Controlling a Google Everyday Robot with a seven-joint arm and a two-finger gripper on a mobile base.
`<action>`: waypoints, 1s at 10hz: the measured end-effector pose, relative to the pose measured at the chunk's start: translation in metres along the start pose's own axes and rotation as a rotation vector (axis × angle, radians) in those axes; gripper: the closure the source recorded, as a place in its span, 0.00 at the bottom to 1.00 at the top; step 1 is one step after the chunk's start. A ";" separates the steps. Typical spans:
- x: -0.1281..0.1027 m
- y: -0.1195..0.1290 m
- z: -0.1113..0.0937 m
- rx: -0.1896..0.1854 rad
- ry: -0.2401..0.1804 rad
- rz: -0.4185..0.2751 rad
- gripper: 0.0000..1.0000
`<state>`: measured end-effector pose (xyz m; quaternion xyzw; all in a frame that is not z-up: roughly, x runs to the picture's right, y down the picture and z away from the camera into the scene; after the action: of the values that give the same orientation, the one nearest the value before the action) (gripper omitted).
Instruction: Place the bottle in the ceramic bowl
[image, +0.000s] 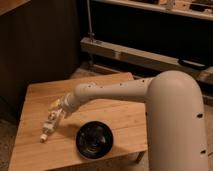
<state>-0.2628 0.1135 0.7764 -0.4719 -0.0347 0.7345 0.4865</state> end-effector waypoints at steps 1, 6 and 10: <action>-0.001 -0.001 -0.001 0.000 -0.002 0.002 0.35; -0.011 0.007 0.010 0.048 0.005 -0.020 0.35; -0.016 0.001 0.016 0.074 0.005 -0.019 0.35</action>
<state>-0.2741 0.1075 0.7955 -0.4551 -0.0106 0.7294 0.5106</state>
